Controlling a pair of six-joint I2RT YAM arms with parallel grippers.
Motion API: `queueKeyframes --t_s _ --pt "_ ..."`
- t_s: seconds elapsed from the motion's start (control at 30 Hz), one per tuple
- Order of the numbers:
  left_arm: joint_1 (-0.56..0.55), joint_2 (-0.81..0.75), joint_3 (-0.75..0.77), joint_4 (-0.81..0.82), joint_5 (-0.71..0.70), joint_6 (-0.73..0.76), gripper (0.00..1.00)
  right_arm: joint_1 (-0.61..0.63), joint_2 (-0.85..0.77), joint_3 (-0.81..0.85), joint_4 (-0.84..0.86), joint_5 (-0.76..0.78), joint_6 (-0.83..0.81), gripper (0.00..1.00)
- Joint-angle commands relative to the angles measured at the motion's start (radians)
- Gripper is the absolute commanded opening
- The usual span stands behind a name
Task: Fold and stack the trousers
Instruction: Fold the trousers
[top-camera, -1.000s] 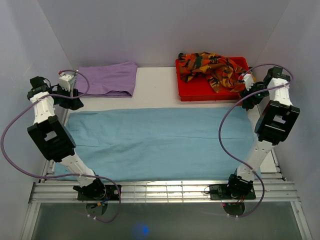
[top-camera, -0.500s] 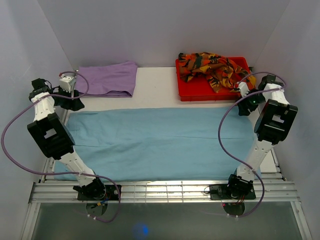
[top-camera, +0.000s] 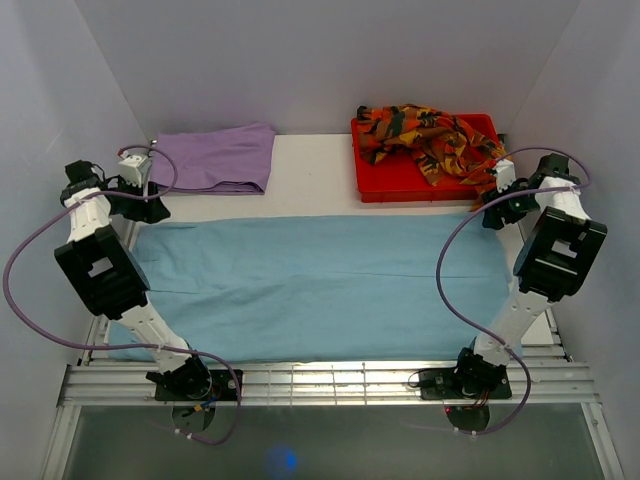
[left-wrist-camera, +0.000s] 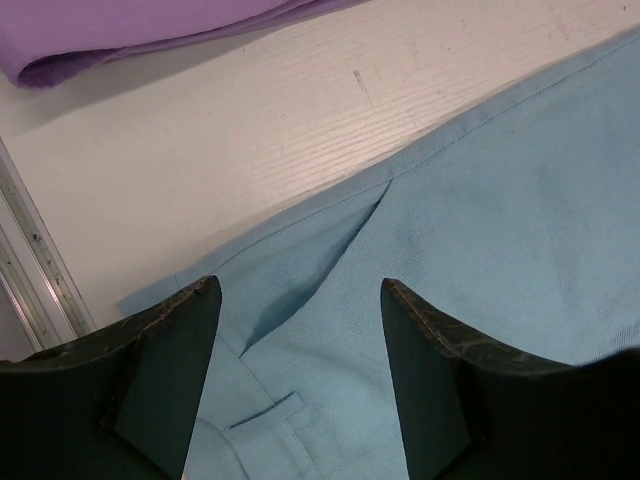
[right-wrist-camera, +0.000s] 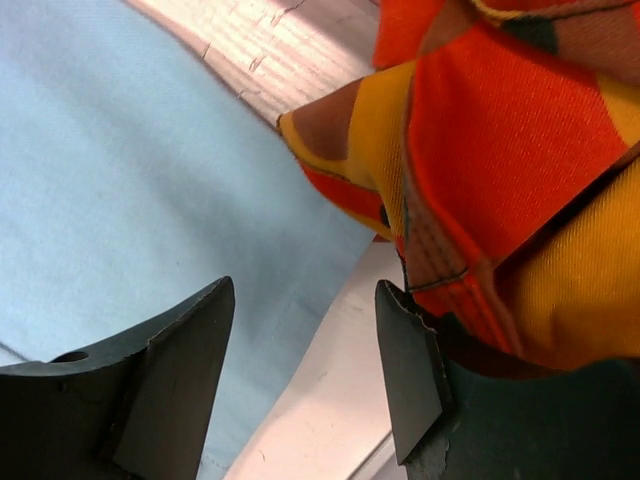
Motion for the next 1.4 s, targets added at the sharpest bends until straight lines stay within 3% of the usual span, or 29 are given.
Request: queueKeyframes --t_s 0.0,0.23,0.33,0.37,0.57,0.83,1.03,1.37 --pt "0.014 -0.002 0.034 0.032 0.036 -0.019 0.76 -0.009 0.04 0.023 0.089 -0.054 0.104 0.65" --pt "0.032 0.025 0.052 0.044 0.033 -0.027 0.76 -0.008 0.101 0.037 0.133 -0.146 0.176 0.61" --pt "0.051 0.047 0.066 0.04 0.032 -0.032 0.76 -0.009 0.092 0.037 0.132 -0.203 0.19 0.44" --pt "0.061 0.051 0.079 0.035 0.032 -0.033 0.75 -0.008 0.077 0.029 0.126 -0.21 0.189 0.34" --pt "0.092 0.068 0.107 0.006 0.036 0.003 0.74 -0.034 -0.029 -0.007 0.1 -0.263 0.161 0.08" --pt "0.094 0.12 0.176 -0.119 -0.031 0.259 0.64 -0.069 -0.155 -0.024 -0.104 -0.293 -0.045 0.08" --pt "0.094 0.229 0.314 -0.259 0.006 0.468 0.67 -0.074 -0.192 -0.038 -0.219 -0.278 -0.162 0.08" --pt "-0.014 0.377 0.409 -0.262 -0.031 0.551 0.72 -0.074 -0.17 -0.018 -0.265 -0.296 -0.202 0.08"
